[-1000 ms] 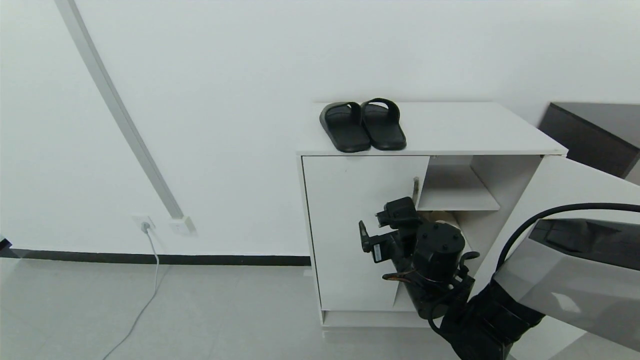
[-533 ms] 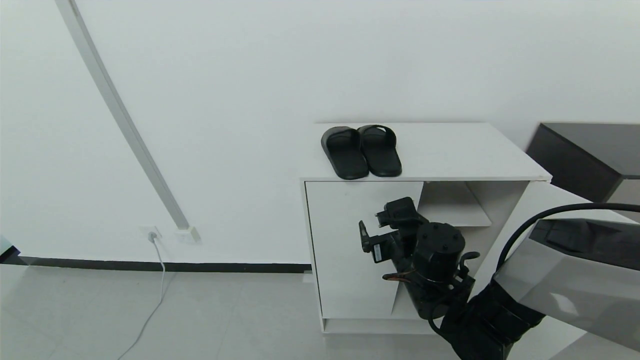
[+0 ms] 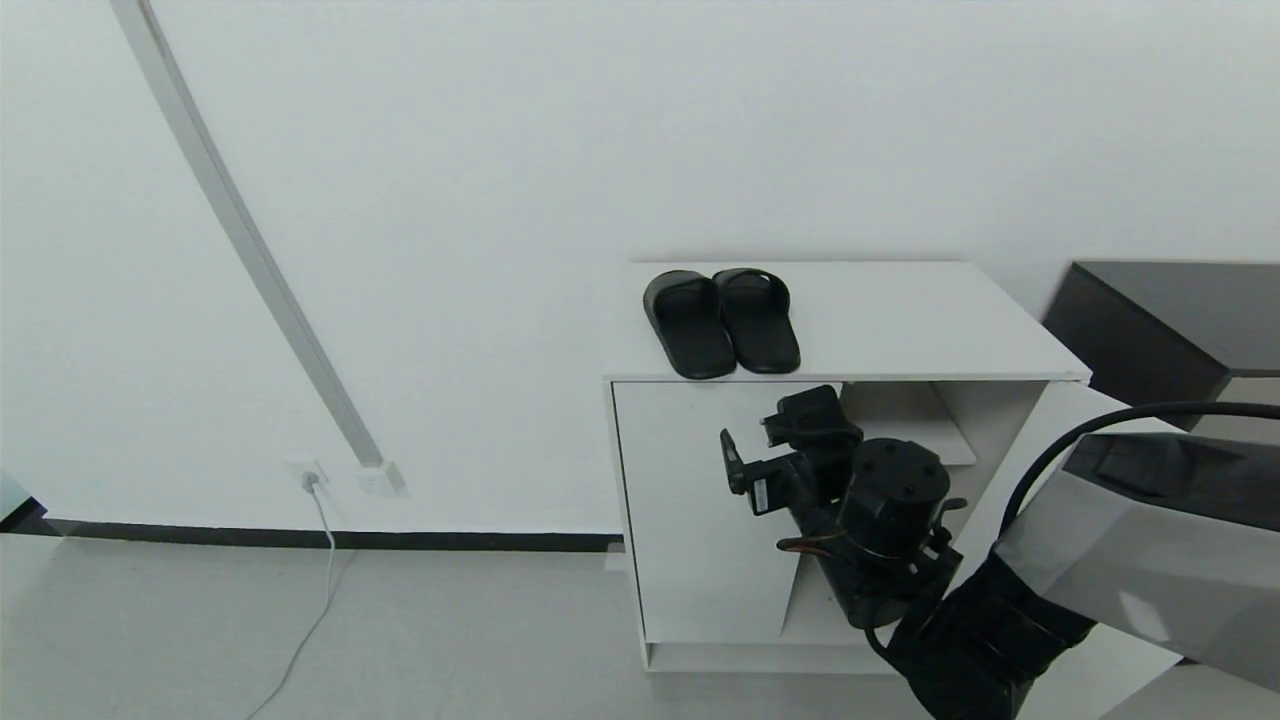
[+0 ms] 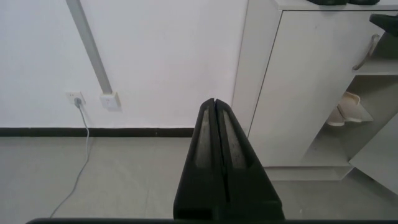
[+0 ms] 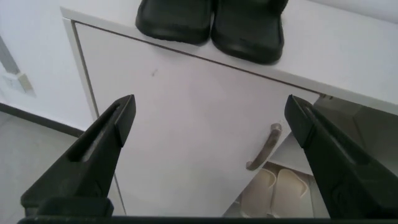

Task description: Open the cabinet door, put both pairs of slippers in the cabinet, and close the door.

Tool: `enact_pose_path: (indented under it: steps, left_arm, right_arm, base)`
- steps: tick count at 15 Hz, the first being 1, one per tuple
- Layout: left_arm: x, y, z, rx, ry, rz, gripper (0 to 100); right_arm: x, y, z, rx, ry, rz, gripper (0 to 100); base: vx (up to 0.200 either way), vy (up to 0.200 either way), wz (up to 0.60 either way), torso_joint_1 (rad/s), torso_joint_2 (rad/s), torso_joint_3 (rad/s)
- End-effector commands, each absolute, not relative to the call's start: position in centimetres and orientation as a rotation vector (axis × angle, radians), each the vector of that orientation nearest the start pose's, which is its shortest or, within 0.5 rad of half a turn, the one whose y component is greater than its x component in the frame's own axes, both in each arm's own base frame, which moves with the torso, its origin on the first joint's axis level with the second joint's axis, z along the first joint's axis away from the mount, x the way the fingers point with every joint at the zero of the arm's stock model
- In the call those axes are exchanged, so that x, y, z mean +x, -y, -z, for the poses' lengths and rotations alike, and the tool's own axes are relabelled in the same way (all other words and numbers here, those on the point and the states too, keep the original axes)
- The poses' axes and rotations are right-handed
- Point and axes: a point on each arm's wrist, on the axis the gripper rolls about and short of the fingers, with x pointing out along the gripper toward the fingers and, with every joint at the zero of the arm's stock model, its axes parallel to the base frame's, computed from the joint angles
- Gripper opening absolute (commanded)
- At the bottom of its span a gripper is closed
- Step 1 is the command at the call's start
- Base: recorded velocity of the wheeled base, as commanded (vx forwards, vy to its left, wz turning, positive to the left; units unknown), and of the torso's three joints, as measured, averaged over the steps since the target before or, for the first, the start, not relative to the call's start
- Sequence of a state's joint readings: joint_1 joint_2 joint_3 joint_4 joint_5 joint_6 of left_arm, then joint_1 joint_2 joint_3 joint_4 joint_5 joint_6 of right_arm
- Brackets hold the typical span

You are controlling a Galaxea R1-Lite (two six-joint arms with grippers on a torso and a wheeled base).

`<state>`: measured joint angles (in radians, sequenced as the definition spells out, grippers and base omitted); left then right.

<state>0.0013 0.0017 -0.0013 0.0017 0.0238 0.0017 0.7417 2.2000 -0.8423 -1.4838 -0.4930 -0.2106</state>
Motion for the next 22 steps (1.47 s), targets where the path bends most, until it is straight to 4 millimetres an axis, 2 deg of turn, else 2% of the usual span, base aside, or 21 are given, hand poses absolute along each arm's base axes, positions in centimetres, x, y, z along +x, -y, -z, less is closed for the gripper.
enact_pose_path:
  steps: [1, 5, 6, 8, 9, 12, 22]
  left_arm:
    - [-2.3, -0.1, -7.6, 0.002, -0.002, -0.026, 0]
    - [-2.3, -0.1, -7.5, 0.002, -0.003, -0.026, 0]
    - [-2.3, -0.1, -7.5, 0.003, -0.003, -0.026, 0]
    - [-2.3, 0.0, -7.6, 0.005, 0.0, -0.025, 0]
    - [-2.3, 0.0, -7.5, 0.005, -0.003, -0.025, 0]
    - [-2.3, -0.1, -7.6, 0.005, -0.002, -0.026, 0]
    - [-2.3, 0.0, -7.5, 0.003, -0.003, -0.025, 0]
  right_arm:
    - [29.0, -25.3, -11.1, -0.134, 0.135, -0.238, 100]
    - [27.9, -26.0, -15.7, -0.076, 0.036, -0.282, 100]
    - [27.8, -26.0, -16.4, -0.062, 0.016, -0.285, 100]
    - [27.9, -26.1, -19.1, -0.011, -0.024, -0.282, 100]
    - [28.1, -26.2, -19.6, 0.007, -0.038, -0.279, 100]
    - [28.3, -26.5, -19.7, 0.039, -0.087, -0.277, 100]
    - [28.6, -26.8, -18.3, 0.014, -0.113, -0.272, 100]
  base:
    - [0.0, 0.0, 0.0, 0.0, 0.0, 0.0]
    - [0.0, 0.0, 0.0, 0.0, 0.0, 0.0]
    - [0.0, 0.0, 0.0, 0.0, 0.0, 0.0]
    - [0.0, 0.0, 0.0, 0.0, 0.0, 0.0]
    - [0.0, 0.0, 0.0, 0.0, 0.0, 0.0]
    - [0.0, 0.0, 0.0, 0.0, 0.0, 0.0]
    - [0.2, 0.0, 0.0, 0.002, 0.0, 0.001]
